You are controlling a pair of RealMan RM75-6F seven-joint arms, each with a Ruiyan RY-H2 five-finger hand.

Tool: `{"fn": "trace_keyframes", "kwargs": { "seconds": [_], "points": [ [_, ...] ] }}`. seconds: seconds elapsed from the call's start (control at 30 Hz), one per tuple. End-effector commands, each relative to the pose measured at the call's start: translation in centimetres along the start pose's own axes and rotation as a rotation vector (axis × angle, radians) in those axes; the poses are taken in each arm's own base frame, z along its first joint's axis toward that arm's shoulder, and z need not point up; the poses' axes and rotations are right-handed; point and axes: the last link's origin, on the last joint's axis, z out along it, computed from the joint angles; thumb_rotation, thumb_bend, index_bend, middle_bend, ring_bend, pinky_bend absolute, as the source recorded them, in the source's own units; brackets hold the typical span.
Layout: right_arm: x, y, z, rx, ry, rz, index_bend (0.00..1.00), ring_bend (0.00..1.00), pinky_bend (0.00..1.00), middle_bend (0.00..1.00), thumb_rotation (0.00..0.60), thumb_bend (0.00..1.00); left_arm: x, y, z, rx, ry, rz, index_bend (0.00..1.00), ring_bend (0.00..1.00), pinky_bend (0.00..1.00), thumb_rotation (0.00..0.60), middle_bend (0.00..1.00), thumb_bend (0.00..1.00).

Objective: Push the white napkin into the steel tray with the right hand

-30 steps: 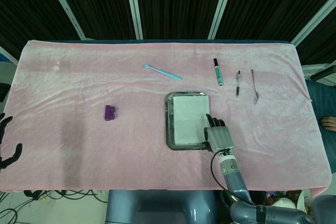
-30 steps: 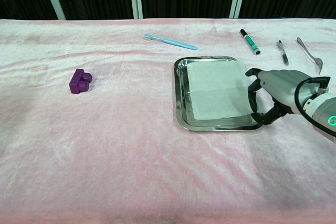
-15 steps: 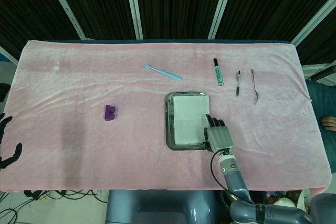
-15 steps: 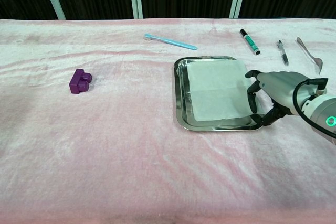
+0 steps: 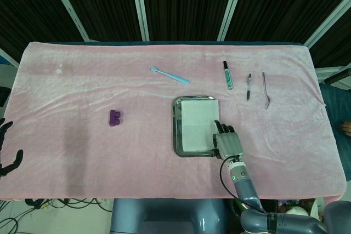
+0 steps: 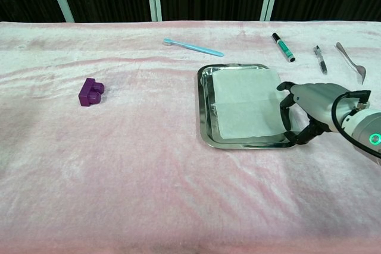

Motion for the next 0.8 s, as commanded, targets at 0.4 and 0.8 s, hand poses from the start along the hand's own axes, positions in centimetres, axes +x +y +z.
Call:
{"fn": "trace_keyframes", "kwargs": {
  "seconds": [0.4,0.8],
  "points": [
    [-0.19,0.03,-0.16,0.015,-0.025,0.000,0.48,0.14,0.17,0.05,0.600,0.39,0.00,0.00,0.01,0.001,-0.001,0.000,0.12,0.00,0.00,0.600,0.04,0.40],
    [0.08,-0.21,-0.18,0.019,-0.018,0.018,0.25,0.13,0.17,0.04,0.600,0.36,0.01,0.00,0.04,0.001,-0.001,-0.002,0.12,0.00,0.00,0.600,0.04,0.40]
  ]
}}
